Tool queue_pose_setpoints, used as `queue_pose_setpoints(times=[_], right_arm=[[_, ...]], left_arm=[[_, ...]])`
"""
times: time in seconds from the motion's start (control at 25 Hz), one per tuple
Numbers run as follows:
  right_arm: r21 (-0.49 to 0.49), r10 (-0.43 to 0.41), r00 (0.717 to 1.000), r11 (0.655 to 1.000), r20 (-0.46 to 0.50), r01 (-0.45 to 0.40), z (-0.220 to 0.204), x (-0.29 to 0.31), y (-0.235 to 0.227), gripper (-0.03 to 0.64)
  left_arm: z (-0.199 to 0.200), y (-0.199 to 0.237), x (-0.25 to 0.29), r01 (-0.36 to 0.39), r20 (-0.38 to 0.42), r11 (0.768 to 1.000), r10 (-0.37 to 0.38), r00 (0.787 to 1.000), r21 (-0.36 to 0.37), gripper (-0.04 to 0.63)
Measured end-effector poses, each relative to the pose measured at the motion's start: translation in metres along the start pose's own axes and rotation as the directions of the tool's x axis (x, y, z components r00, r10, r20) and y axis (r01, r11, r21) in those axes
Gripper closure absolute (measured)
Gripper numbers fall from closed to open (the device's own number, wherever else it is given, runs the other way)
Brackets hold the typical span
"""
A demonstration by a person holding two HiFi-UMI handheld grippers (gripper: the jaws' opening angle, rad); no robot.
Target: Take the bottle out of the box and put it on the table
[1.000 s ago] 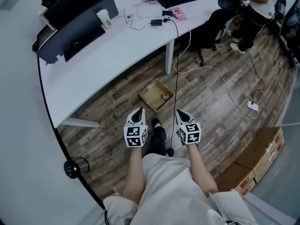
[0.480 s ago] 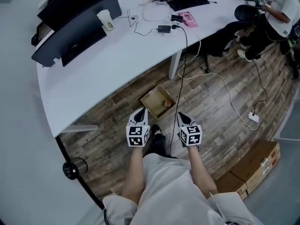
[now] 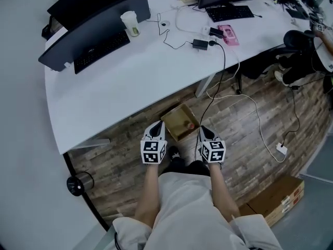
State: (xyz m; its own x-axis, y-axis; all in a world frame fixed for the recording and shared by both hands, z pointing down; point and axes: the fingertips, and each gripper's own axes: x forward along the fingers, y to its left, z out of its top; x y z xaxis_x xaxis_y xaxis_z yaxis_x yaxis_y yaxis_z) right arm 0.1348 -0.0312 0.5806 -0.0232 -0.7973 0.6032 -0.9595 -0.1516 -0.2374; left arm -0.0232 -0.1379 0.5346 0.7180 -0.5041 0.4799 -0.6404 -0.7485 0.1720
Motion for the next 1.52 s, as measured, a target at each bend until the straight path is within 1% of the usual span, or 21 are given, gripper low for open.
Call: queue_pose_setpoints(times=[0.24, 0.4, 0.48, 0.56, 0.72, 0.8, 0.84, 0.96, 1.04, 1.12, 1.16, 1.28, 1.36, 1.44, 1.52], right_arm=[[-0.063, 0.060, 0.997, 0.996, -0.044, -0.062, 0.024, 0.035, -0.011, 0.575], [-0.111, 0.113, 0.990, 0.986, -0.084, -0.122, 0.034, 0.056, -0.029, 0.576], [-0.143, 0.164, 0.981, 0.974, -0.107, -0.179, 0.040, 0.067, -0.036, 0.575], [-0.170, 0.222, 0.966, 0.955, -0.136, -0.243, 0.046, 0.079, -0.045, 0.575], [-0.207, 0.302, 0.928, 0.915, -0.220, -0.347, 0.040, 0.090, -0.070, 0.575], [-0.231, 0.343, 0.902, 0.885, -0.263, -0.404, 0.031, 0.101, -0.081, 0.575], [-0.247, 0.372, 0.884, 0.863, -0.283, -0.442, 0.023, 0.108, -0.082, 0.575], [-0.325, 0.442, 0.825, 0.769, -0.353, -0.551, -0.014, 0.128, -0.079, 0.575], [-0.363, 0.453, 0.796, 0.720, -0.401, -0.592, -0.041, 0.141, -0.086, 0.575], [-0.376, 0.455, 0.768, 0.684, -0.450, -0.625, -0.068, 0.153, -0.096, 0.575], [-0.381, 0.455, 0.756, 0.668, -0.471, -0.640, -0.083, 0.161, -0.099, 0.575], [-0.394, 0.441, 0.732, 0.637, -0.519, -0.663, -0.130, 0.187, -0.110, 0.575], [-0.390, 0.429, 0.725, 0.636, -0.539, -0.666, -0.163, 0.202, -0.120, 0.575], [-0.374, 0.418, 0.722, 0.650, -0.552, -0.662, -0.193, 0.217, -0.129, 0.575], [-0.370, 0.404, 0.718, 0.654, -0.567, -0.660, -0.219, 0.230, -0.134, 0.574]], left_arm=[[0.006, 0.017, 0.021, -0.073, -0.001, 0.996, 0.073, 0.997, -0.059, 0.581], [0.005, 0.021, 0.034, -0.152, -0.004, 0.981, 0.153, 0.988, -0.118, 0.581], [0.002, 0.021, 0.041, -0.205, -0.008, 0.967, 0.206, 0.979, -0.155, 0.581], [-0.003, 0.019, 0.050, -0.259, -0.018, 0.947, 0.260, 0.965, -0.189, 0.581], [-0.026, 0.002, 0.065, -0.352, -0.057, 0.899, 0.349, 0.935, -0.260, 0.581], [-0.040, -0.004, 0.075, -0.385, -0.065, 0.873, 0.384, 0.921, -0.298, 0.580], [-0.049, -0.003, 0.080, -0.402, -0.064, 0.860, 0.403, 0.913, -0.314, 0.581], [-0.088, 0.002, 0.085, -0.447, -0.067, 0.828, 0.453, 0.889, -0.337, 0.581], [-0.118, -0.001, 0.089, -0.471, -0.077, 0.806, 0.477, 0.875, -0.359, 0.581], [-0.151, -0.009, 0.093, -0.494, -0.103, 0.782, 0.495, 0.863, -0.380, 0.581], [-0.168, -0.012, 0.095, -0.502, -0.118, 0.774, 0.498, 0.859, -0.385, 0.580], [-0.216, -0.018, 0.106, -0.514, -0.154, 0.765, 0.496, 0.855, -0.388, 0.581], [-0.248, -0.022, 0.116, -0.511, -0.174, 0.769, 0.483, 0.858, -0.384, 0.580], [-0.279, -0.025, 0.131, -0.492, -0.186, 0.785, 0.456, 0.870, -0.377, 0.581], [-0.308, -0.027, 0.144, -0.466, -0.193, 0.809, 0.424, 0.885, -0.358, 0.581]])
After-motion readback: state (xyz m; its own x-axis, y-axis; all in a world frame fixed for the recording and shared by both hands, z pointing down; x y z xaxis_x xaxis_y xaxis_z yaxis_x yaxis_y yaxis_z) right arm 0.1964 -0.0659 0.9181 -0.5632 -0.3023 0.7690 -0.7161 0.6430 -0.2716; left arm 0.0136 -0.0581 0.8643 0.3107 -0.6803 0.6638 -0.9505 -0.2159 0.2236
